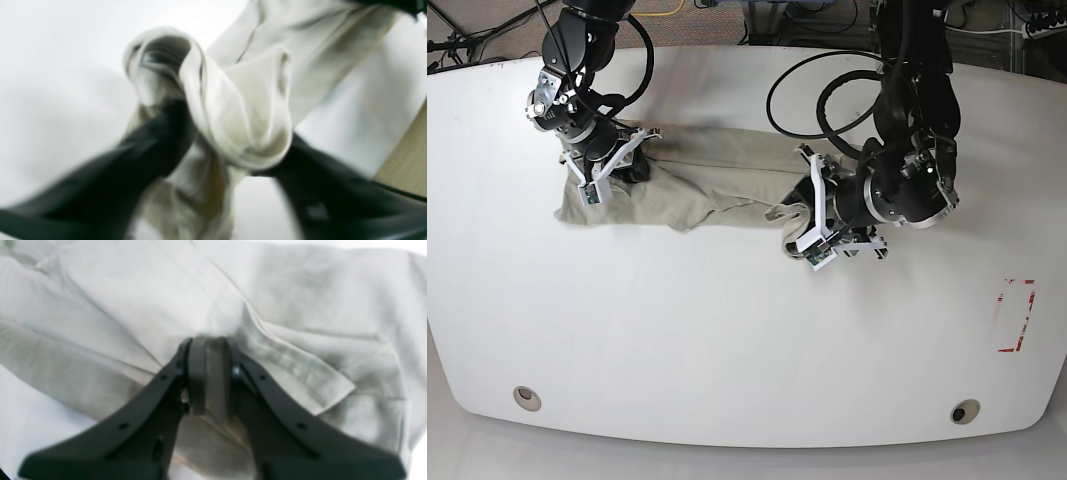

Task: Fold the T-shirt properly
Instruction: 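Fold the strip end with the left gripper toward the right gripper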

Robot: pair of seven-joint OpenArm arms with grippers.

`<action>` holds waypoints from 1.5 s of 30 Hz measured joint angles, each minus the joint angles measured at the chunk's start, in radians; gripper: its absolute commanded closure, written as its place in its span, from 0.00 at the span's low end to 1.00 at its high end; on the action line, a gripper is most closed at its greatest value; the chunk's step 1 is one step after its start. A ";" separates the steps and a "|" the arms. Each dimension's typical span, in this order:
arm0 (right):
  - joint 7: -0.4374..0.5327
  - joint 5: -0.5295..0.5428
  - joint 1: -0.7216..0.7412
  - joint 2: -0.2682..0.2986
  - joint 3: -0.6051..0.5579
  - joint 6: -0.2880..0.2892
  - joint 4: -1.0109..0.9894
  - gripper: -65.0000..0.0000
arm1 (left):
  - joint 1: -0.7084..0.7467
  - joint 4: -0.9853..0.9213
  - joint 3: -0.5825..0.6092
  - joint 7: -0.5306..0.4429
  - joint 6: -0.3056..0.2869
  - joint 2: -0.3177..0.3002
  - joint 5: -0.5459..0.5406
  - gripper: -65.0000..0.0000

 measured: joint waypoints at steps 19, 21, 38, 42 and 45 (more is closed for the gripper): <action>-0.006 -0.004 0.014 0.000 -0.004 0.000 0.000 0.87 | -0.078 0.005 0.081 -0.009 0.000 0.085 -0.021 0.29; -0.006 -0.003 0.014 0.000 -0.005 0.000 0.000 0.87 | -0.080 0.005 0.016 -0.011 0.000 0.047 -0.011 0.32; -0.045 0.000 0.032 0.000 -0.003 0.000 0.069 0.87 | 0.020 -0.100 -0.181 -0.091 0.000 -0.181 -0.003 1.00; -0.097 0.000 0.038 -0.002 -0.002 0.000 0.103 0.87 | 0.055 -0.127 -0.182 -0.147 0.000 -0.206 -0.002 1.00; -0.116 0.000 0.048 -0.017 0.001 0.000 0.140 0.87 | 0.080 -0.162 -0.182 -0.185 0.000 -0.211 -0.002 1.00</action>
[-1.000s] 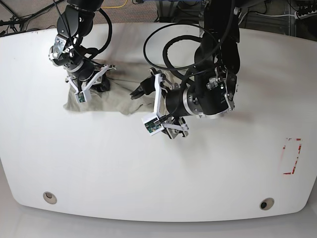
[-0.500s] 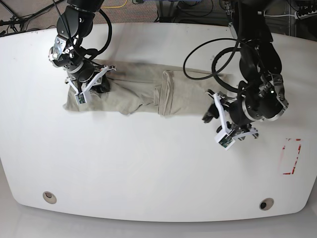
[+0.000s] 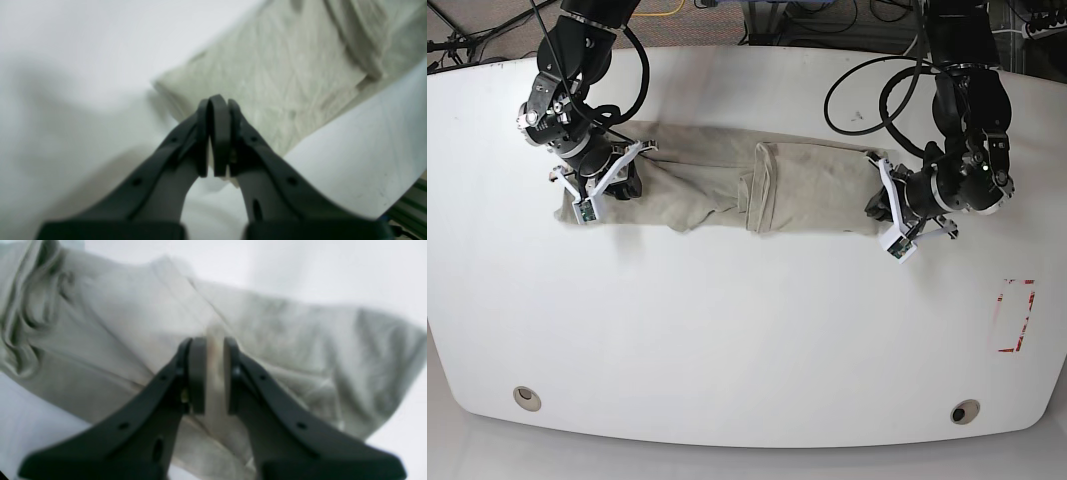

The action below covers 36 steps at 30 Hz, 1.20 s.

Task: Fold the T-shirt properly
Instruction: 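Fold the strip end with the left gripper toward the right gripper, then pinch the opposite strip end with the right gripper and lift it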

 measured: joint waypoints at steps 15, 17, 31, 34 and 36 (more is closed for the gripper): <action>-0.223 0.104 0.119 -0.020 0.051 0.000 0.142 0.55 | 0.006 -0.276 0.003 -0.150 0.000 0.001 -0.024 1.00; -0.251 0.142 0.140 -0.025 0.098 0.001 0.142 0.42 | 0.003 -0.304 0.004 -0.177 -0.001 -0.008 -0.042 1.00; -0.416 0.261 0.269 0.018 0.445 0.000 0.013 0.00 | 0.005 -0.349 0.004 -0.206 -0.011 -0.043 -0.081 1.00; -0.420 0.261 0.272 0.035 0.496 0.000 -0.033 0.00 | 0.012 -0.349 0.003 -0.209 -0.011 -0.050 -0.088 1.00; -0.421 0.255 0.269 0.043 0.520 0.000 -0.065 0.00 | 0.010 -0.351 0.003 -0.208 -0.011 -0.051 -0.087 1.00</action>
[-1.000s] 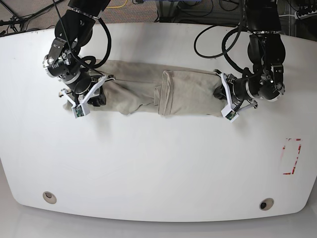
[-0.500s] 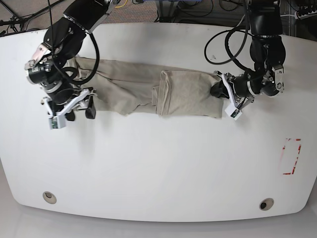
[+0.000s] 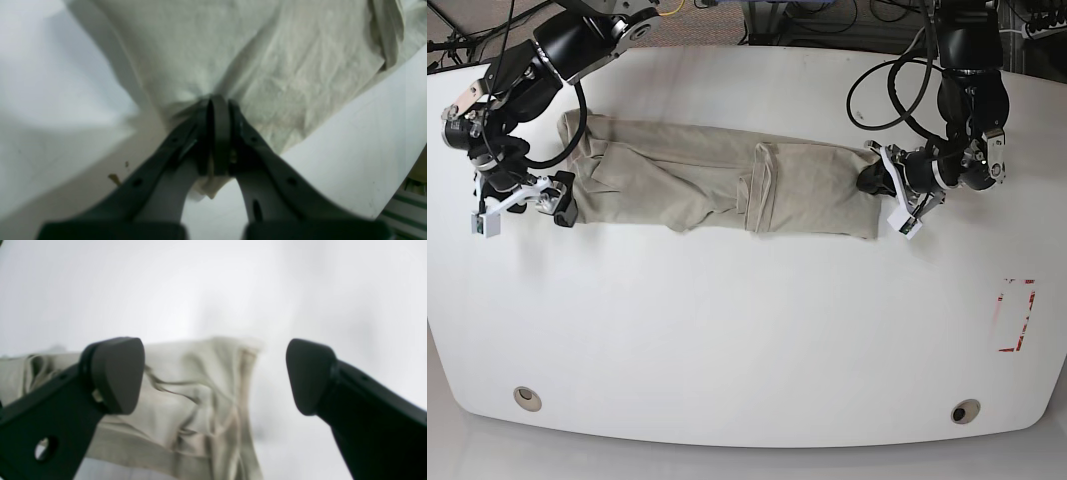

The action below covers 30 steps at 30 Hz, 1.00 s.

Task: Fold the T-shirt properly
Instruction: 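Pinch the opposite strip end with the right gripper and lift it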

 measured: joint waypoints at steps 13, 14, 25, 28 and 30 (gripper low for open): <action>-0.003 -0.018 -0.051 0.025 0.064 0.000 -0.156 0.00 | 0.000 0.001 0.000 0.000 0.000 0.000 0.000 1.00; -0.005 -0.022 -0.055 0.024 0.064 0.000 -0.164 0.00 | 0.000 0.001 0.000 0.000 0.000 0.000 0.001 1.00; 0.079 0.023 -0.119 -0.008 -0.016 0.002 -0.185 0.00 | 0.000 -0.001 0.000 0.000 0.000 0.000 0.000 1.00; 0.105 0.029 -0.131 -0.022 -0.062 0.003 -0.185 0.00 | 0.000 -0.001 0.000 0.000 0.000 0.000 0.000 1.00; 0.127 0.030 -0.135 -0.040 -0.079 0.003 -0.184 0.00 | 0.000 -0.001 0.000 0.000 0.000 0.000 0.000 1.00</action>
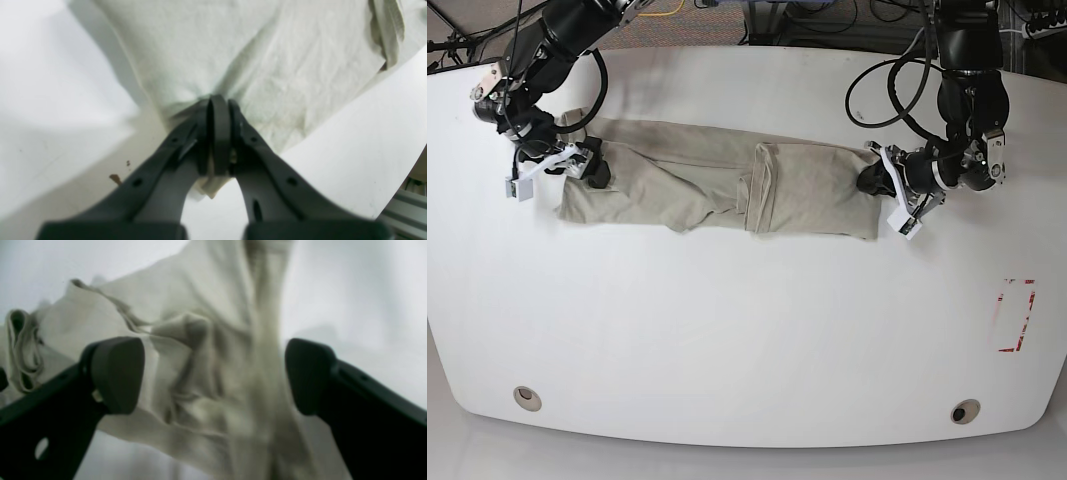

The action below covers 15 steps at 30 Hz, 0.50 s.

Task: Fold the T-shirt properly
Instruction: 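Pinch the opposite strip end with the right gripper and lift it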

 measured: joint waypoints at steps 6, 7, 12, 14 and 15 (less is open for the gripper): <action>0.033 0.023 -0.013 -0.050 -0.014 0.008 -0.001 0.19 | 0.000 0.000 0.000 0.000 0.000 0.000 0.000 1.00; 0.037 0.024 -0.014 -0.053 -0.014 0.008 -0.001 0.26 | 0.000 0.000 0.000 0.000 0.000 0.000 0.000 1.00; 0.042 -0.002 -0.021 -0.057 -0.048 0.007 -0.003 0.69 | 0.004 0.000 0.000 -0.002 0.000 0.000 0.000 1.00; 0.042 -0.012 -0.026 -0.058 -0.061 0.004 -0.006 0.84 | 0.005 0.000 0.000 -0.005 0.000 0.000 0.000 1.00; 0.040 -0.017 -0.026 -0.060 -0.065 0.003 -0.007 0.93 | 0.005 0.000 0.000 -0.005 0.000 0.000 0.000 1.00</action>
